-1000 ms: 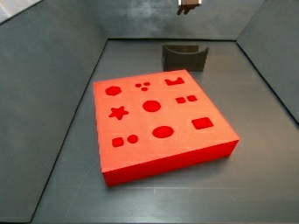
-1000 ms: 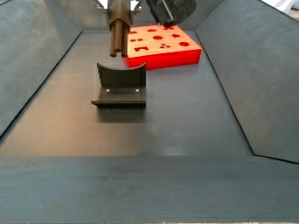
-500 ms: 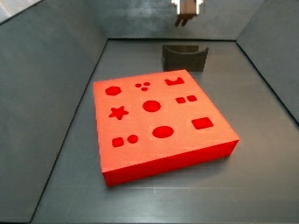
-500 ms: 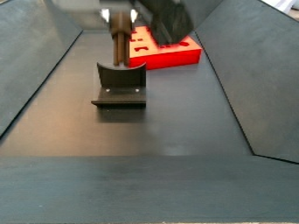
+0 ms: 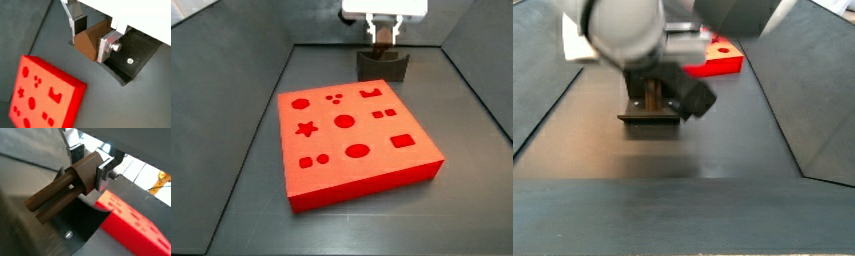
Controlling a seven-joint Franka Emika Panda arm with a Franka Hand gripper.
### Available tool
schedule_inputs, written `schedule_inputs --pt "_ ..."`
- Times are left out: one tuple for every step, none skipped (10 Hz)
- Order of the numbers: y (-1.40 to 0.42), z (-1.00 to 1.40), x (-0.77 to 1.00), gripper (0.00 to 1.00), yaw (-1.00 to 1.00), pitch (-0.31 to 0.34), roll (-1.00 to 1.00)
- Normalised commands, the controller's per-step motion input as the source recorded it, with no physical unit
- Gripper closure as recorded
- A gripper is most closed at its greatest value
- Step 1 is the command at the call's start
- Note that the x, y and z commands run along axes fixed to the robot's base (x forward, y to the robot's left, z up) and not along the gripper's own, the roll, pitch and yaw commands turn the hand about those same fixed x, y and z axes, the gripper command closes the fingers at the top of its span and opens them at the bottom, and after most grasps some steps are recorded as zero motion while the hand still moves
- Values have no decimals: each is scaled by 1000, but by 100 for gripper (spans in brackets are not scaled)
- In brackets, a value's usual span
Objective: Pick up the 3 prong object. Move up. Rotate the 3 prong object. Place the 3 prong object on the fixture. Regrasp the 3 prong object. Move to above the board. Insert the 3 prong object.
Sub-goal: Place the 3 prong object on the fixture, then regrasp the 3 prong object.
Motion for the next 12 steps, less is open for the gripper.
schedule_inputs --pt "114 -822 167 100 -210 -29 -192" --pt "102 -621 133 100 -180 -60 -174" --pt "160 -525 85 100 -137 -96 -123" --pt "176 -499 79 100 -104 -105 -115" --pt "180 -491 81 100 -62 -108 -113" --pt "180 -491 80 100 -44 -107 -113" --pt "180 -492 77 100 -21 -104 -110" --pt "0 0 0 0 0 0 0" --pt "0 1000 0 0 16 -66 39" --pt "5 1000 -11 0 28 -60 44" --pt "5 1000 -26 0 38 -48 46" --pt "2 1000 -39 0 54 -24 49"
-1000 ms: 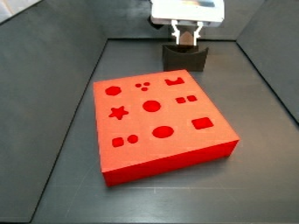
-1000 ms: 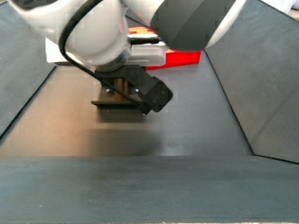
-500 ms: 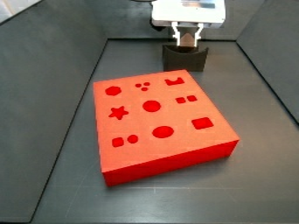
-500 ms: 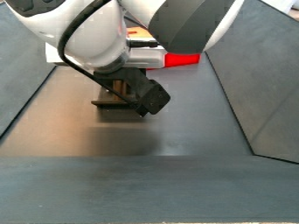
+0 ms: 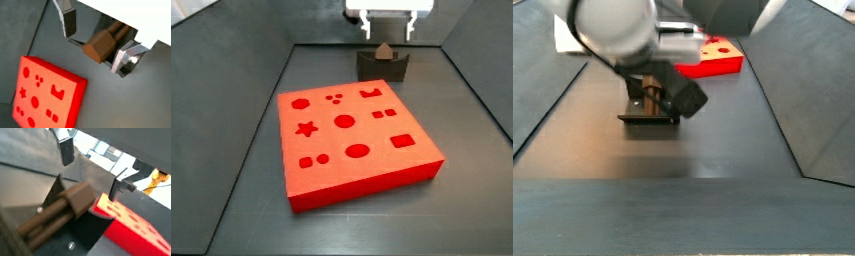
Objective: Pick up the 3 prong object. Move up. Rotate the 3 prong object. Place the 3 prong object on the fixture. Regrasp the 3 prong object. Move to above the board. Insert the 3 prong object.
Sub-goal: Regrasp the 3 prong object.
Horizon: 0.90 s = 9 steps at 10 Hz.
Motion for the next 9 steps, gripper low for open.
schedule_inputs --pt "3 1000 -42 0 58 -1 47" --pt "5 856 -43 0 56 37 38" --pt "8 733 -37 0 52 53 34" --pt "11 428 -27 0 27 89 28" --pt "13 293 -24 0 15 92 30" --pt "-748 686 -112 0 44 58 1000" --pt "-721 575 -98 0 41 55 1000" --pt "-551 400 -112 0 40 43 1000" --pt "-445 270 -110 0 40 38 1000"
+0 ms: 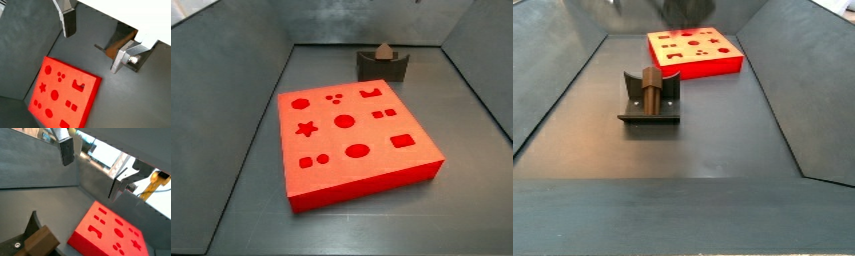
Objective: Pick up the 3 prong object. Move up. Rotate the 3 prong object. Place the 3 prong object on the fixture. Regrasp the 3 prong object. Move to above the board. Insert the 3 prong object.
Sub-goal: Regrasp the 3 prong object.
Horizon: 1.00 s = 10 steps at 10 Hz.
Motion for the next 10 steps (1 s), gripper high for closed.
schedule_inputs --pt "-234 73 -70 0 39 33 1000" --pt "-131 53 -49 0 39 34 1000" --pt "-38 33 -17 0 39 36 1000" --pt "-20 17 -18 0 39 34 1000" --pt "-20 12 -26 0 39 30 1000" --pt "-21 13 -31 0 39 27 1000" --pt "-25 10 -36 0 40 19 1000" --pt "-25 3 -33 0 40 15 1000" --pt "-22 4 -33 0 41 8 1000" --pt "-21 11 -32 0 42 4 1000"
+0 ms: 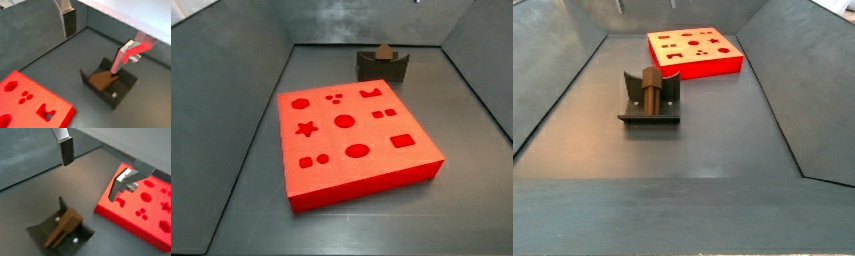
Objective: Pick up the 3 prong object. Move up. Rotate the 3 prong object. Place the 3 prong object on the fixture. Regrasp the 3 prong object. Move to above the board. Insert the 3 prong object.
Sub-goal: Regrasp the 3 prong object.
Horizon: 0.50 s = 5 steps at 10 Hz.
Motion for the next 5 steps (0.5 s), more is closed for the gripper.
schedule_inputs --pt "-18 8 -27 0 44 -1 1000" --pt "-20 7 -28 0 44 -2 1000" --pt "-19 13 -24 0 45 0 1000" --pt "-19 18 -18 0 47 4 1000" --pt "-18 15 -5 0 48 7 1000"
